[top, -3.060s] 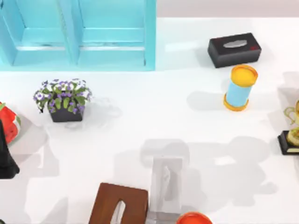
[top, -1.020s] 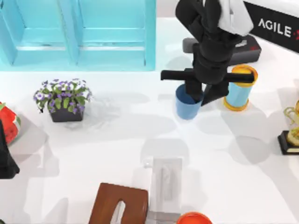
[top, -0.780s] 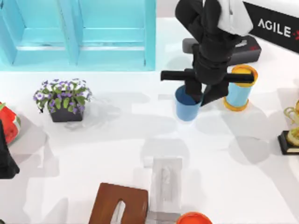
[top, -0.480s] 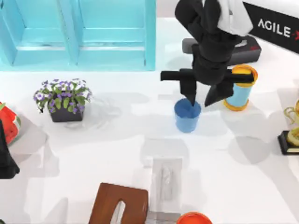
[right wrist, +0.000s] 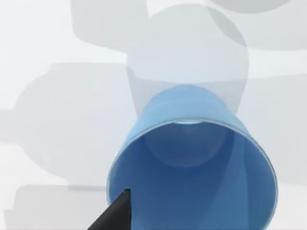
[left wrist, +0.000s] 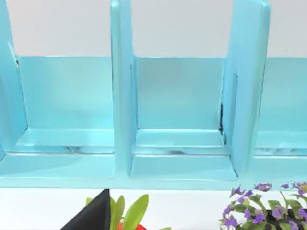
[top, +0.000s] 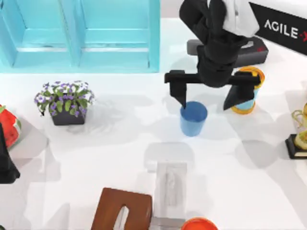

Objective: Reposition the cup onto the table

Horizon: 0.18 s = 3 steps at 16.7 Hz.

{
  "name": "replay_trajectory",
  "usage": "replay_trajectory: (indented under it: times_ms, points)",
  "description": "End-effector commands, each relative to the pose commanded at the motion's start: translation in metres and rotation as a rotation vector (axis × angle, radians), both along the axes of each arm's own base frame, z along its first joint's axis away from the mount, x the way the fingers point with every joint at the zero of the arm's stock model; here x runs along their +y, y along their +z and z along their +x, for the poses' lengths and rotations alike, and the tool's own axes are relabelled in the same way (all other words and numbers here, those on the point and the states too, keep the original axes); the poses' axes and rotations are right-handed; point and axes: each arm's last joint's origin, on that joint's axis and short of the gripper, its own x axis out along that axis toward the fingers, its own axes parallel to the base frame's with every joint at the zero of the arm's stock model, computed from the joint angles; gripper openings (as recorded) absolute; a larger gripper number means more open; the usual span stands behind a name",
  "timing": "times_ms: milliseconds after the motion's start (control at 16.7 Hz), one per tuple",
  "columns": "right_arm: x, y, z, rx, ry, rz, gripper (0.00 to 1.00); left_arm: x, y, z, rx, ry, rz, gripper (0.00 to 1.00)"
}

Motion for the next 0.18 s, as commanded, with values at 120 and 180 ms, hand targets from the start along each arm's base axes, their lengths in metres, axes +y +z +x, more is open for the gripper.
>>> replay_trajectory:
  times_ms: [120,180]
  points:
    - [0.0000,0.0000,0.0000,0.000,0.000,0.000,1.00,0.0000,0.0000,0.0000,0.000,0.000,0.000,1.00]
    - [0.0000,0.0000,0.0000,0.000,0.000,0.000,1.00,0.0000,0.0000,0.0000,0.000,0.000,0.000,1.00]
